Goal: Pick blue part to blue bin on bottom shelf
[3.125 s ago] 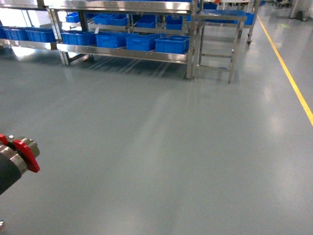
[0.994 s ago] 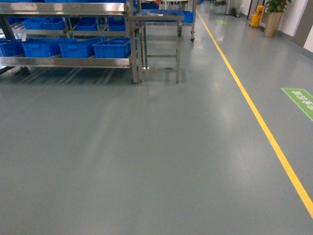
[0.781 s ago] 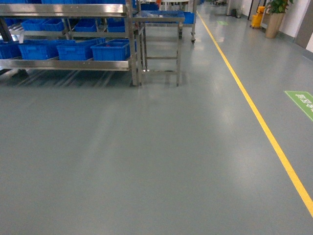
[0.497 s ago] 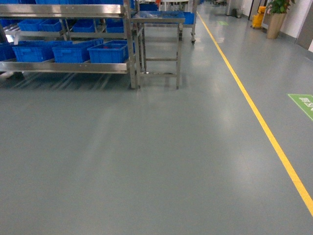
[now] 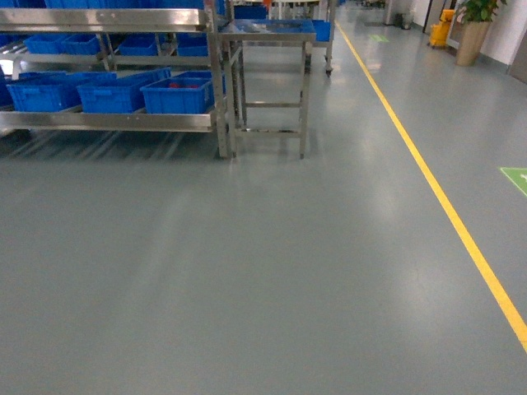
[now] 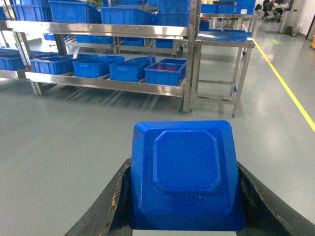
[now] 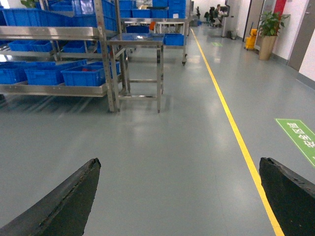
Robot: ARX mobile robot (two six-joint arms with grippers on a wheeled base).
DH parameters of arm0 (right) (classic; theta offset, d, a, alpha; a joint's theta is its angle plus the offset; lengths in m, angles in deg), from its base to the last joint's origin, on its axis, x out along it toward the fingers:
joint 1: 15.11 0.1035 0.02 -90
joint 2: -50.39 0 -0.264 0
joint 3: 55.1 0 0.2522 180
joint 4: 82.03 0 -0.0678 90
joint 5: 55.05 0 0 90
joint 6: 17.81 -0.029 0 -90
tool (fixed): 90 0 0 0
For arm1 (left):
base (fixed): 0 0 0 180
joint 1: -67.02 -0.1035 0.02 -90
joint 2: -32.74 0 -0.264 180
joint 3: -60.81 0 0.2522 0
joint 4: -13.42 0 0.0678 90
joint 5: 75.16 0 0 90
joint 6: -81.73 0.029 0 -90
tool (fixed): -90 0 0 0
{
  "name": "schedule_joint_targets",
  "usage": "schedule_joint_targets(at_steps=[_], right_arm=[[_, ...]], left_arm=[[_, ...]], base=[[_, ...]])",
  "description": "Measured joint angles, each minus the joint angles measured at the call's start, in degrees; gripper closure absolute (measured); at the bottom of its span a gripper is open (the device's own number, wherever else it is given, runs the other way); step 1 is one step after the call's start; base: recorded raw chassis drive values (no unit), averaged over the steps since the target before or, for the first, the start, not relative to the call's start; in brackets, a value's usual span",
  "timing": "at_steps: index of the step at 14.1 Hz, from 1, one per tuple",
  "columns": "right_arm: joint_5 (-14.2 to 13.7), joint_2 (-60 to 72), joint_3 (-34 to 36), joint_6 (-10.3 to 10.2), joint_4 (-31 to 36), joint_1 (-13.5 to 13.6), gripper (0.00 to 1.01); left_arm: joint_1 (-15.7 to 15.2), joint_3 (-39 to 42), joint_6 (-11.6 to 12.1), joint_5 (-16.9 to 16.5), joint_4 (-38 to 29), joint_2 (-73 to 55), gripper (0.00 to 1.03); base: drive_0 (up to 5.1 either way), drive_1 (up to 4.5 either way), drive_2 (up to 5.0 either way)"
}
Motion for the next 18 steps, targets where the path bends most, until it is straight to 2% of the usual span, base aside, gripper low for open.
schedule_joint_targets(at_steps=[18], right_arm=[[0.02, 0.09, 0.00, 0.02, -0.11, 0.00, 0.03]], left_arm=[[0.00, 0.09, 0.00, 0.02, -0.02, 0.04, 0.58]], base=[[0.0, 4.14, -4.1]])
